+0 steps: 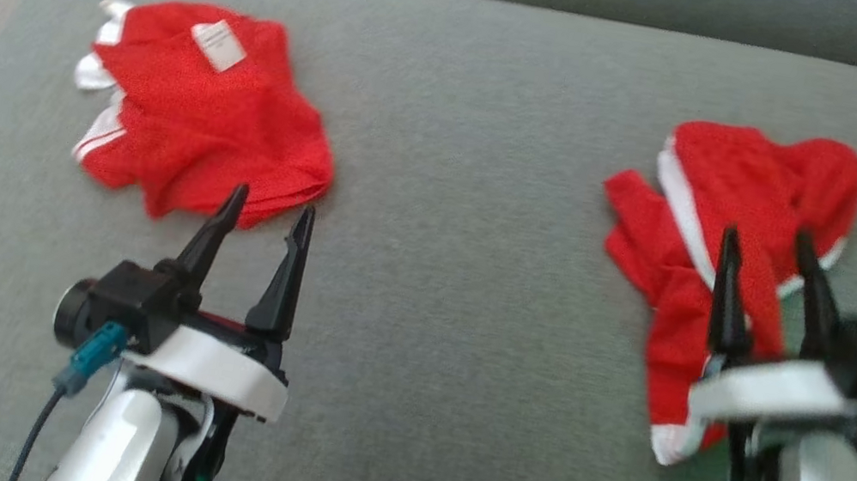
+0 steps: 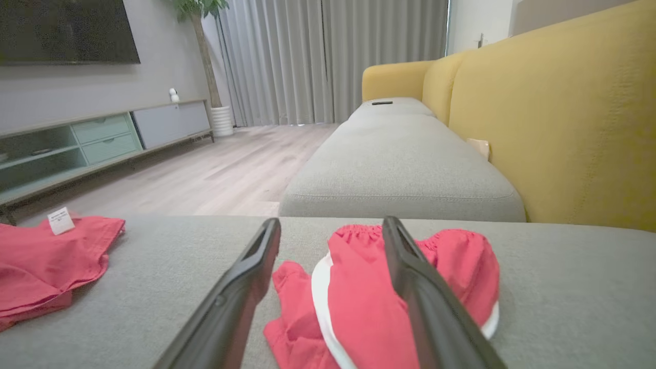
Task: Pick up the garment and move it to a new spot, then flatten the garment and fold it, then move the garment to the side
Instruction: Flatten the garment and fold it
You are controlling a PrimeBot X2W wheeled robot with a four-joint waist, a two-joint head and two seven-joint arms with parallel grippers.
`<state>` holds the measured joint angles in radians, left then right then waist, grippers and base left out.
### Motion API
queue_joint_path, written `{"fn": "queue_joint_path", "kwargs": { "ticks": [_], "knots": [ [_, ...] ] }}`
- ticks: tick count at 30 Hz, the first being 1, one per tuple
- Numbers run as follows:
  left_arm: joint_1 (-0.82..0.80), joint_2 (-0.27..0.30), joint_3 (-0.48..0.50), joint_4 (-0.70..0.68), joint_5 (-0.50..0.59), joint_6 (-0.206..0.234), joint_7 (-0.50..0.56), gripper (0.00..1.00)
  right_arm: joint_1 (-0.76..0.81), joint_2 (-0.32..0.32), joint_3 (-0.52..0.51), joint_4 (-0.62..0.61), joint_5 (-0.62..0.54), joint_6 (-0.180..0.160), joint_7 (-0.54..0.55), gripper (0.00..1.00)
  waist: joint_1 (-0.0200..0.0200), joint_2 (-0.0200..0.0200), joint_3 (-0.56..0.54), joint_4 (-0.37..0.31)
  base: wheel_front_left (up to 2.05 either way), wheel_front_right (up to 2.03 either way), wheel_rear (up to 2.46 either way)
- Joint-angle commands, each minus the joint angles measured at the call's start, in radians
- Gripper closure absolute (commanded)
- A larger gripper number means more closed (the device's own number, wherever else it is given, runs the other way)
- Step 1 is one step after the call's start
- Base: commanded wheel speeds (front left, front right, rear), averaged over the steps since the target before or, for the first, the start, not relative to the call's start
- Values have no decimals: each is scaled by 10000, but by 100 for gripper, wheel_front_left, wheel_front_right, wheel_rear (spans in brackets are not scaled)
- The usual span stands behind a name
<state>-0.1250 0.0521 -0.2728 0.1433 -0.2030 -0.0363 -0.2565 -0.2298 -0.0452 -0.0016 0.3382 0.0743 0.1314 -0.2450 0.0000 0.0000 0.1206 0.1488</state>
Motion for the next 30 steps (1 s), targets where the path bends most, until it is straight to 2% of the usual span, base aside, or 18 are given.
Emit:
{"fn": "queue_joint_path", "kwargs": {
  "ticks": [1, 5, 12, 21, 22, 23, 27, 30],
  "knots": [
    [-475, 7, 383, -261, 54, -27, -53, 0, -843, -50, 89, 81, -255, -7, 179, 0, 0, 0, 361, 412, 0, 0, 0],
    [-530, -12, 213, -194, -145, -42, -53, 0, -2057, -253, -433, 1365, -858, -7, 838, 0, 0, 0, 700, 871, 0, 0, 0],
    [-757, -16, -221, -198, -554, 113, -53, 0, -3790, -832, -1408, 3434, -1272, -7, 1953, 0, 0, 0, 1221, 1550, 0, 0, 0],
    [-907, -17, -490, -149, -859, 264, -53, 0, -4877, -1382, -1073, 5409, -1516, -7, 2511, 0, 0, 0, 1482, 1831, 0, 0, 0],
    [-922, -17, -489, -134, -865, 270, -53, 0, -4952, -1407, -1031, 5548, -1494, -7, 2489, 57, 0, 0, 1485, 1821, 0, 0, 0],
    [-942, -17, -479, -120, -874, 279, -53, 0, -5019, -1417, -976, 5620, -1467, -7, 2335, 100, 0, 0, 1473, 1800, 0, 0, 0],
    [-982, -17, -437, -80, -891, 306, -53, 0, -5268, -1141, -679, 5707, -936, -7, 1384, 100, 0, 0, 1341, 1653, 0, 0, 0],
    [-949, -18, -390, -60, -897, 321, -53, 0, -5376, -870, -62, 5635, -317, -7, 677, 100, 0, 0, 1168, 1495, 0, 0, 0]
  ]
}}
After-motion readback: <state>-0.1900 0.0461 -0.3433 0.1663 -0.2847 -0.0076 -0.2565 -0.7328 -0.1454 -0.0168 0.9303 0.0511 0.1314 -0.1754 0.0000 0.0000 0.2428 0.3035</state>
